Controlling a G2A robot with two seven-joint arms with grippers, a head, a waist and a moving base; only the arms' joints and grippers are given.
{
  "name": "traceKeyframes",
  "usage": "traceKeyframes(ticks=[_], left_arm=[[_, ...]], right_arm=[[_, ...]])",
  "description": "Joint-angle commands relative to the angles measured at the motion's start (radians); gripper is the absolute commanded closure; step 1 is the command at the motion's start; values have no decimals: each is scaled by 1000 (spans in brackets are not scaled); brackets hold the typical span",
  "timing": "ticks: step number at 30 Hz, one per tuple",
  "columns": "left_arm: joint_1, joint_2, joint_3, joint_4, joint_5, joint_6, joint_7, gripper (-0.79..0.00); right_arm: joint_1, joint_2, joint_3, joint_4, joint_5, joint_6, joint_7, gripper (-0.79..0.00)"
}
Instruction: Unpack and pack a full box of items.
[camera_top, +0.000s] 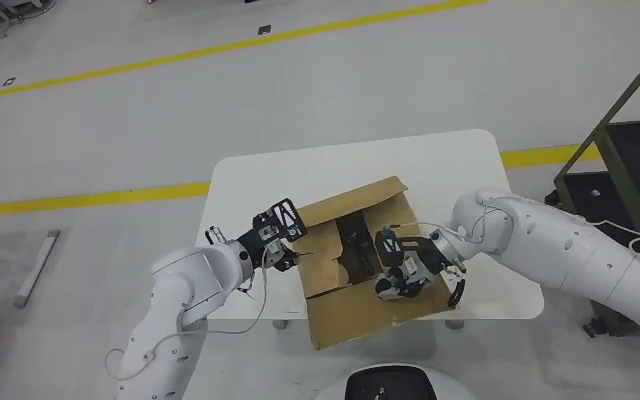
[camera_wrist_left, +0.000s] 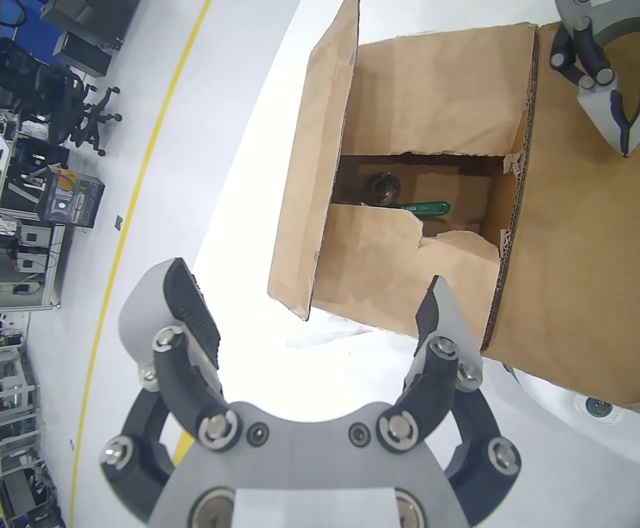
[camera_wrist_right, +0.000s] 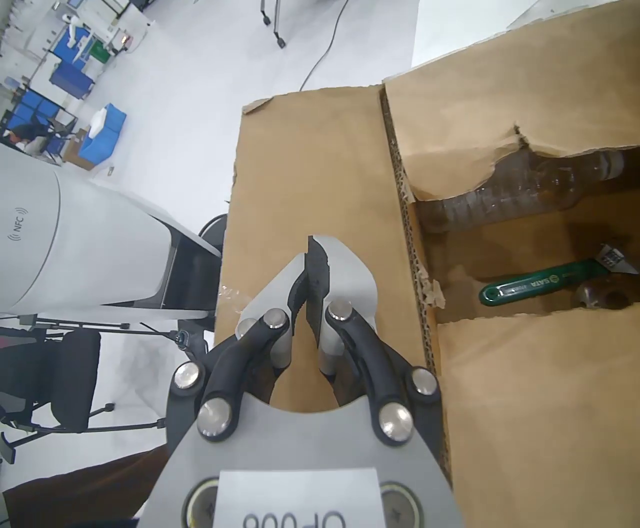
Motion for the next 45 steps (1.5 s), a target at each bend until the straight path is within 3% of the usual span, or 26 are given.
traceKeyframes(ticks=[1, 16, 21, 29, 35, 40, 45], left_arm=[[0, 0, 0, 0, 0, 0, 0, -785], [0, 0, 0, 0, 0, 0, 0, -785], [0, 0, 0, 0, 0, 0, 0, -785], [0, 0, 0, 0, 0, 0, 0, -785], [0, 0, 0, 0, 0, 0, 0, -785], [0, 0, 0, 0, 0, 0, 0, -785], [0, 0, 0, 0, 0, 0, 0, -785]], right_arm=[[-11, 11, 0, -9, -29, 0, 0, 0], [-31, 3, 12, 30, -42, 0, -22, 0], [-48, 37, 97, 43, -43, 0, -155, 0], [-180, 130, 298, 181, -140, 0, -511, 0], [-309, 166, 379, 217, -208, 95, -662, 0], [-373, 152, 377, 206, -209, 193, -671, 0], [-380, 120, 356, 192, -225, 226, -626, 0]])
